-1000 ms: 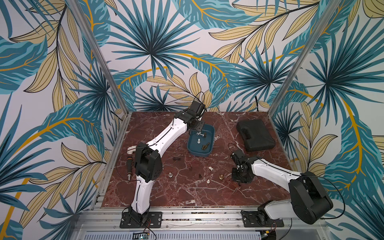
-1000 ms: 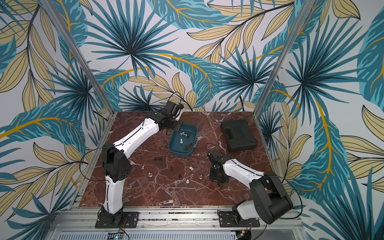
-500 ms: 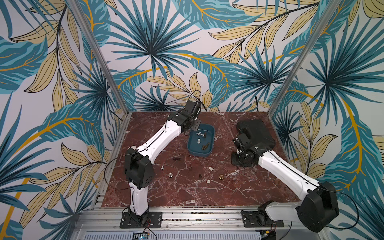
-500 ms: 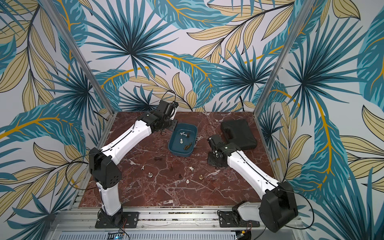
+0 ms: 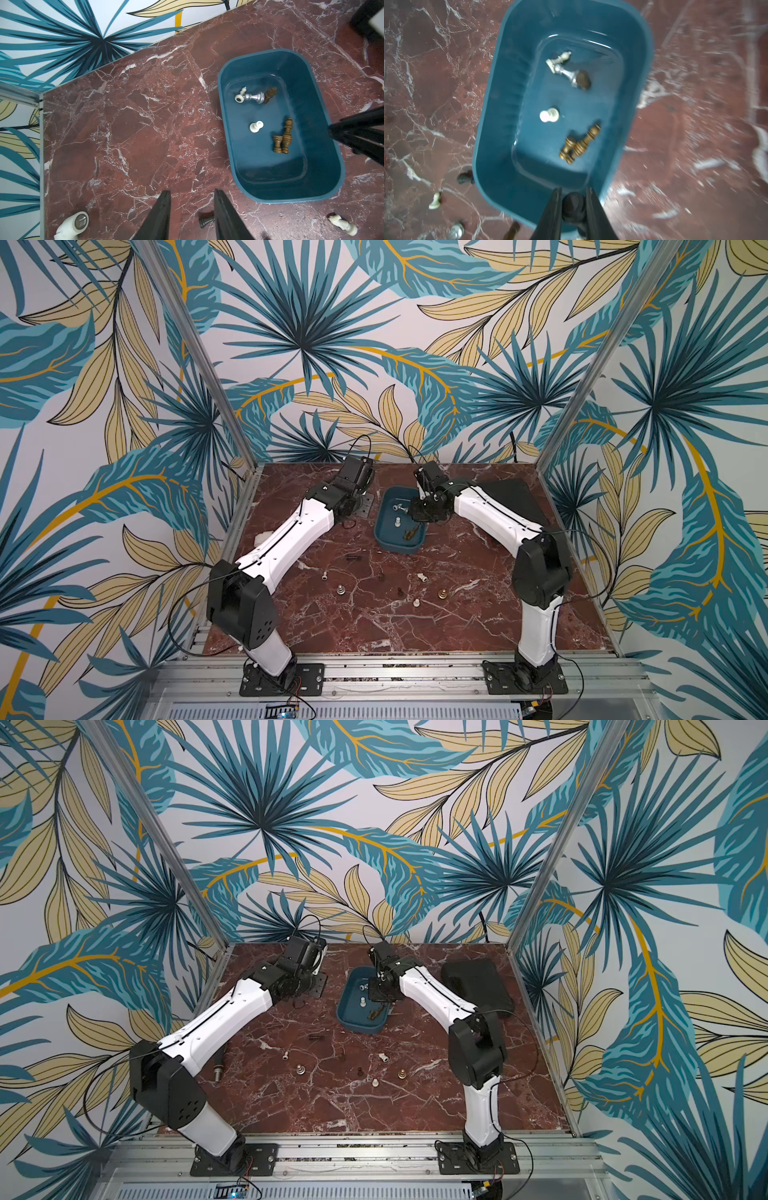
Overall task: Put the chess pieces into the storage box
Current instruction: Place the chess piece in the storage box.
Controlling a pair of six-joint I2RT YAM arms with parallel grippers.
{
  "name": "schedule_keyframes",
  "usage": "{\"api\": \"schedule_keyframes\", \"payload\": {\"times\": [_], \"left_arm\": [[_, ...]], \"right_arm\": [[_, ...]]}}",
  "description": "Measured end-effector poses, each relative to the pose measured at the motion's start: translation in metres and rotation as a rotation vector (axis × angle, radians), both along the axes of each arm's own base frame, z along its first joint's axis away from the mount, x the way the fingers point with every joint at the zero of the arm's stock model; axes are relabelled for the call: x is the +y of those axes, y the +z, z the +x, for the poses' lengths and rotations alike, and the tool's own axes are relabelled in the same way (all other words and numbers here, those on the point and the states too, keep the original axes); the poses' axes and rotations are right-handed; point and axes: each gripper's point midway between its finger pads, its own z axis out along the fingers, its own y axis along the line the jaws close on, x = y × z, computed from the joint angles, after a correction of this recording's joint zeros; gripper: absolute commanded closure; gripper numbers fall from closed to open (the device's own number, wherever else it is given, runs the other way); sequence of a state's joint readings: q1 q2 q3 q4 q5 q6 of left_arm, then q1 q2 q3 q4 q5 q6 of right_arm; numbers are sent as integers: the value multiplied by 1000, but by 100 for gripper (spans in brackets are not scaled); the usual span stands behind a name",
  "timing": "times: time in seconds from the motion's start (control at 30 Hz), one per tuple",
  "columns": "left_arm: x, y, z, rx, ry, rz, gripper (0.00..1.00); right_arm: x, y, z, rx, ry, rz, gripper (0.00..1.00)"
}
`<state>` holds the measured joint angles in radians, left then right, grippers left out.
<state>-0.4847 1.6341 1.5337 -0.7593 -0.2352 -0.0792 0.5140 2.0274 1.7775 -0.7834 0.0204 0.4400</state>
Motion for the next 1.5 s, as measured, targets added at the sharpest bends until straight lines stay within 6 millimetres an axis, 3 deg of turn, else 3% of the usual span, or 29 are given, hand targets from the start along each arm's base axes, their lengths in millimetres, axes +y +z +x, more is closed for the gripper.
{"api": "schedule_keyframes", "payload": {"times": [0.3,0.47,0.67,0.97,1.1,1.17,1.37,1.5], "left_arm": [[4,9,1,-24,10,-8,62],[5,9,1,-24,13,-8,62],[6,7,1,-21,14,-7,61],[8,-2,-7,22,27,-9,61],[21,-26,-29,99,71,1,61],[29,-42,-47,150,100,-3,61],[46,-104,-102,336,175,-28,63],[44,-138,-128,444,188,-64,63]], "right_arm": [[16,-48,21,53,13,-18,83],[19,-63,28,63,19,-34,80],[20,-65,35,46,26,-49,66],[20,-61,38,31,23,-48,66],[19,-42,29,12,26,-27,66],[18,-22,25,-22,26,-6,66],[19,64,18,-196,31,93,66],[19,89,14,-257,32,129,66]]}}
